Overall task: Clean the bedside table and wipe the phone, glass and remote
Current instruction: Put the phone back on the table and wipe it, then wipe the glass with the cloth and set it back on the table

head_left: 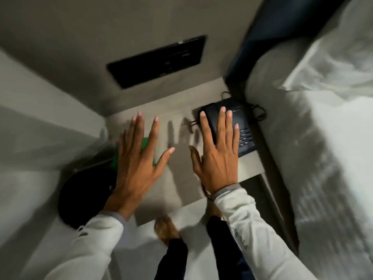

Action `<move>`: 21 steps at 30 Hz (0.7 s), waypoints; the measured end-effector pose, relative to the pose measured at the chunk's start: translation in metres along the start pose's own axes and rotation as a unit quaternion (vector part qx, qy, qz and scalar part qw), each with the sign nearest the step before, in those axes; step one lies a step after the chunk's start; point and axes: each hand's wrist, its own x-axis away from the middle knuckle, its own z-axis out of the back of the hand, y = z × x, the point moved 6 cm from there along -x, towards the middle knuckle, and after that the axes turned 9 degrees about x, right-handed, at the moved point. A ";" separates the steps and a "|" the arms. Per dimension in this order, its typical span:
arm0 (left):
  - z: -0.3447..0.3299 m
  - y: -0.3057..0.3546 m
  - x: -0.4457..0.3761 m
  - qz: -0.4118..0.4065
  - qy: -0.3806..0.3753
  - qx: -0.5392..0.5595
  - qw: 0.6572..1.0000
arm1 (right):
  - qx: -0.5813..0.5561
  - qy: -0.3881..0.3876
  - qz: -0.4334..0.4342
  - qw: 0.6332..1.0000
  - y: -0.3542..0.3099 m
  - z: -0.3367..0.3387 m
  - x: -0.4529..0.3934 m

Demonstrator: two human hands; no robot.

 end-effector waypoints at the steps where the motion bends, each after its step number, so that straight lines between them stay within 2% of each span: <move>1: 0.001 0.039 -0.020 -0.063 0.010 -0.005 0.998 | 0.005 0.043 -0.046 0.998 0.032 0.022 0.001; 3: 0.008 0.091 -0.045 -0.144 0.035 -0.033 0.988 | 0.015 0.109 -0.100 0.989 0.071 0.052 0.001; 6: 0.003 0.213 -0.076 -0.288 0.053 -0.025 0.956 | 0.041 0.171 -0.221 0.959 0.170 0.096 0.021; 11: -0.038 0.366 -0.075 -0.441 0.024 -0.024 0.897 | 0.053 0.206 -0.380 0.900 0.297 0.128 0.075; 15: -0.083 0.442 -0.057 -0.499 -0.012 -0.026 0.866 | 0.057 0.220 -0.488 0.842 0.377 0.138 0.122; 17: -0.104 0.465 -0.049 -0.516 -0.028 -0.020 0.856 | 0.045 0.195 -0.542 0.816 0.415 0.135 0.140; 19: -0.121 0.476 -0.043 -0.528 -0.044 -0.012 0.848 | -0.043 0.170 -0.592 0.787 0.447 0.125 0.149; 21: -0.133 0.479 -0.041 -0.531 -0.055 -0.003 0.846 | -0.164 0.182 -0.623 0.742 0.467 0.113 0.148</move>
